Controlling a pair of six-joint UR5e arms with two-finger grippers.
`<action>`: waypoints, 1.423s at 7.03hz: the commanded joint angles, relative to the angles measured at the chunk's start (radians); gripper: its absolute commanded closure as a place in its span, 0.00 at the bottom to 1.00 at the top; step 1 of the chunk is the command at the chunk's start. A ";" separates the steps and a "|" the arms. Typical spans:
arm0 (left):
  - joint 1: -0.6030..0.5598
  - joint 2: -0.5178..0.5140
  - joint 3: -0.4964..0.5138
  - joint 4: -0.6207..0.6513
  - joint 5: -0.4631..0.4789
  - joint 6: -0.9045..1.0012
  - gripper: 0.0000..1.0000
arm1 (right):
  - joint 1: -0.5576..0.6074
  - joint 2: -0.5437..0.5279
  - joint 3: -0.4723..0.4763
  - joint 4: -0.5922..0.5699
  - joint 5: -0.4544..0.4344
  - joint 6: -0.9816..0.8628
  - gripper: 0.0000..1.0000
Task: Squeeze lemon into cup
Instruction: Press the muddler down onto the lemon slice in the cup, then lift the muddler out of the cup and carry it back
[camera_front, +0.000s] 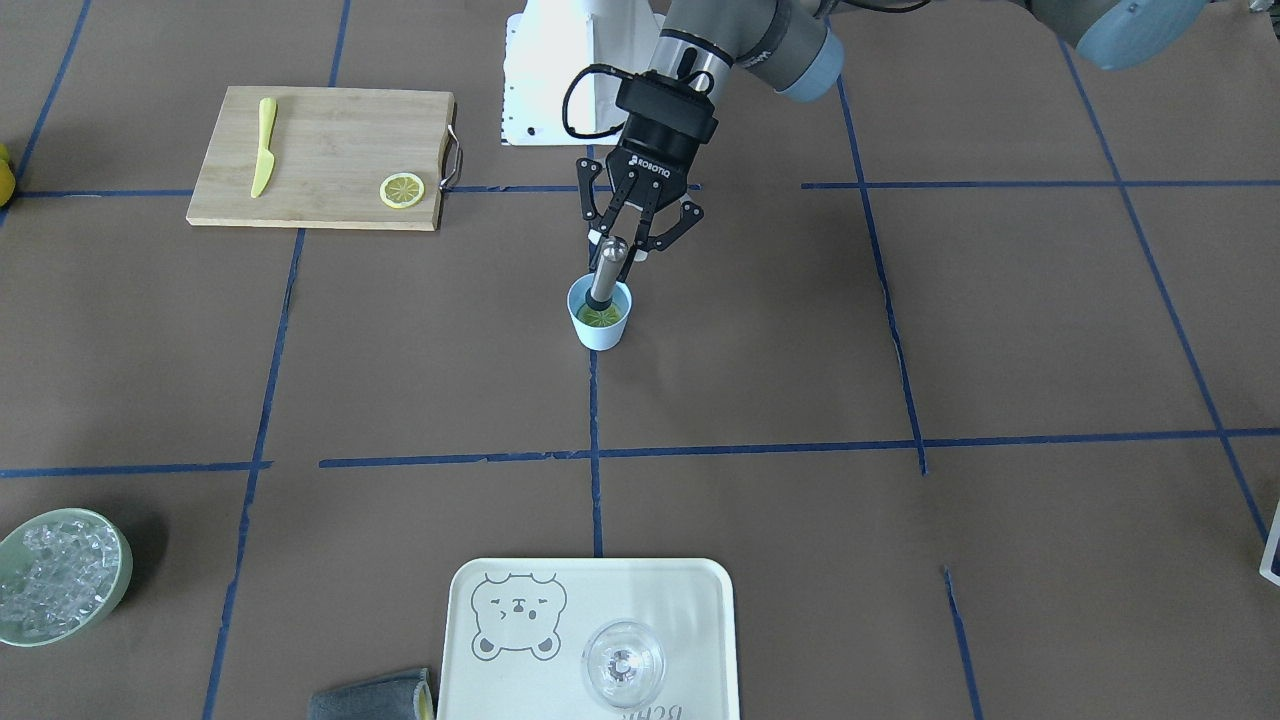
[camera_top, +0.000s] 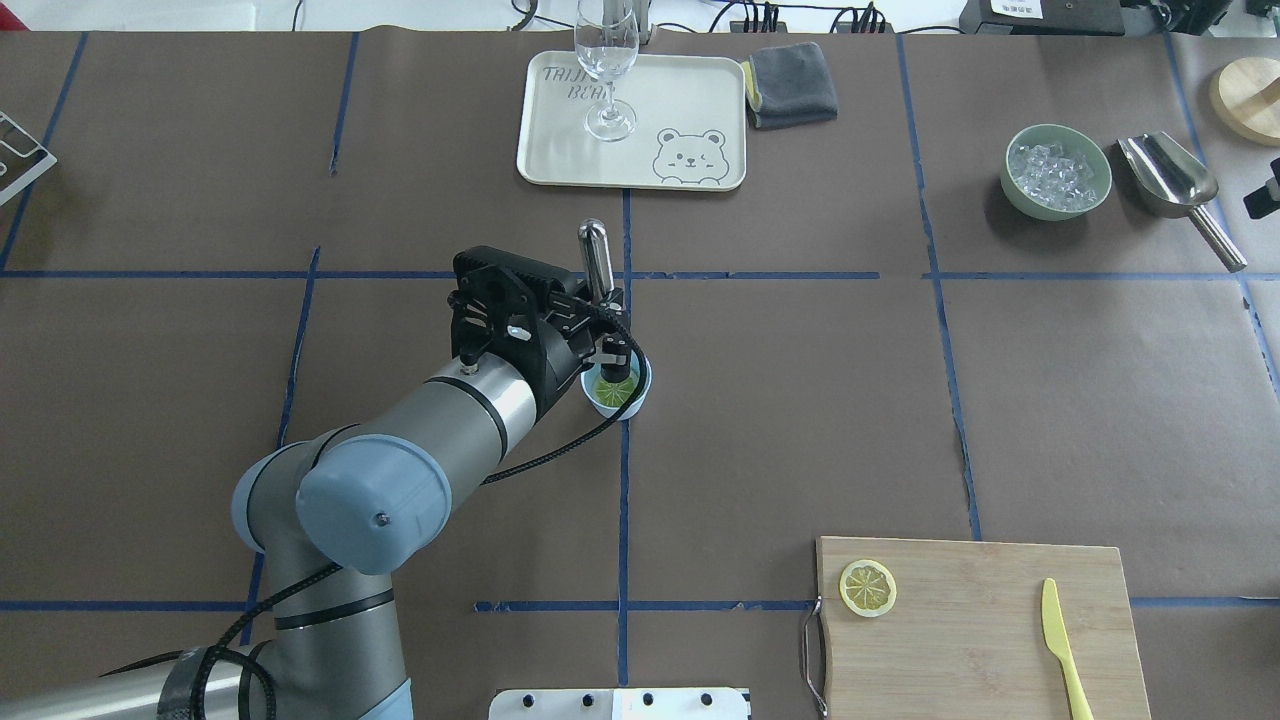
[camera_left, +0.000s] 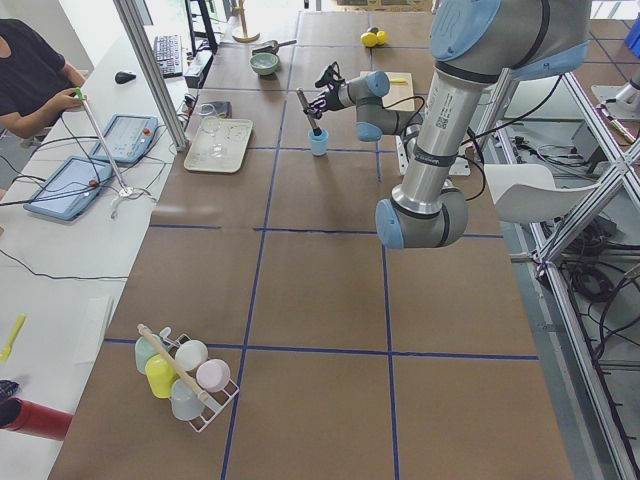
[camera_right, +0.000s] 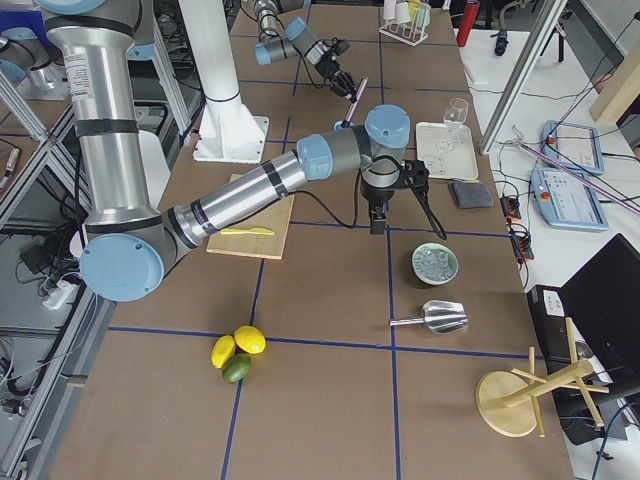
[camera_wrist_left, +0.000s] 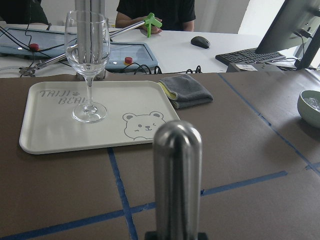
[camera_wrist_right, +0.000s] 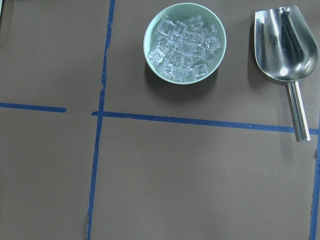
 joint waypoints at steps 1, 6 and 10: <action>-0.019 0.008 -0.102 0.104 -0.006 0.013 1.00 | 0.006 -0.002 0.002 0.000 0.000 0.000 0.00; -0.338 0.007 -0.243 0.613 -0.630 0.013 1.00 | 0.015 -0.015 -0.006 0.003 -0.006 -0.006 0.00; -0.483 0.013 -0.244 1.085 -1.119 -0.143 1.00 | 0.041 -0.031 0.001 0.004 -0.001 -0.009 0.00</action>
